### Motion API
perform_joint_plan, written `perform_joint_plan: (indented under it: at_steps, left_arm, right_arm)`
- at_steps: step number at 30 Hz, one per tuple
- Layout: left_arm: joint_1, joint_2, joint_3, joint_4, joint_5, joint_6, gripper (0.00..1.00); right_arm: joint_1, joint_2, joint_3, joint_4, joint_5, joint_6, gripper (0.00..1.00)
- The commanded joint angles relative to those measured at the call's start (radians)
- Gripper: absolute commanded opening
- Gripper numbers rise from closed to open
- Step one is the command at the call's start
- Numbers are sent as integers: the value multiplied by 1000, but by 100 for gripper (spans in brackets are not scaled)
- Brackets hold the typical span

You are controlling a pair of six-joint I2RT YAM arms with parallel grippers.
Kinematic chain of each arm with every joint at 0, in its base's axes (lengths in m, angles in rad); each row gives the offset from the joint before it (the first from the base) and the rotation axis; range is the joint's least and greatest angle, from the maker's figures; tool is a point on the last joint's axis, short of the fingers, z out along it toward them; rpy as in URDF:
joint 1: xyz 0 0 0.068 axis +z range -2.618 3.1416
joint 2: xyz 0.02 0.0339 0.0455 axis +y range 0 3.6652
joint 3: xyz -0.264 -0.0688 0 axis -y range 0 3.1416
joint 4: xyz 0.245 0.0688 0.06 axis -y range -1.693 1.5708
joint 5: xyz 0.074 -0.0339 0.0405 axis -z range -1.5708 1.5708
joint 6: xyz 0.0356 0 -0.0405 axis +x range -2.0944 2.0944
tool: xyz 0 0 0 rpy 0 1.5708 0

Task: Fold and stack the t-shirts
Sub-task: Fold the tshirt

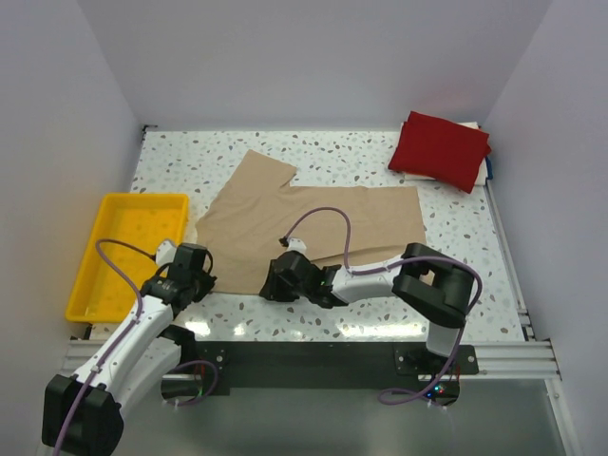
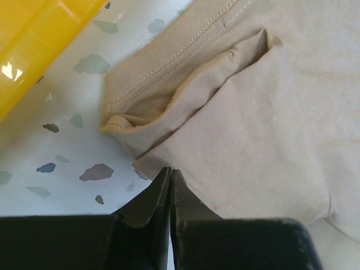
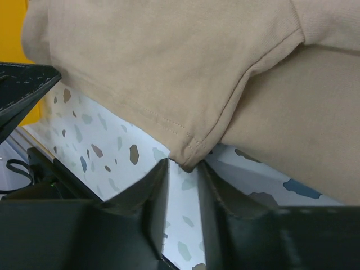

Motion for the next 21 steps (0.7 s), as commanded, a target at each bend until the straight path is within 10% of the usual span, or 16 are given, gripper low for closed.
perform_joint_plan:
  at_steps: [1, 9, 21]
  left_arm:
    - [-5, -8, 20, 36, 9, 28, 7]
    - [-7, -13, 156, 9, 9, 89, 9]
    - [-5, 133, 334, 56, 25, 166, 9]
  right_arm:
    - [3, 3, 35, 39, 62, 55, 27]
    - [-30, -38, 93, -50, 43, 64, 1]
    - [-194, -17, 258, -127, -76, 6, 0]
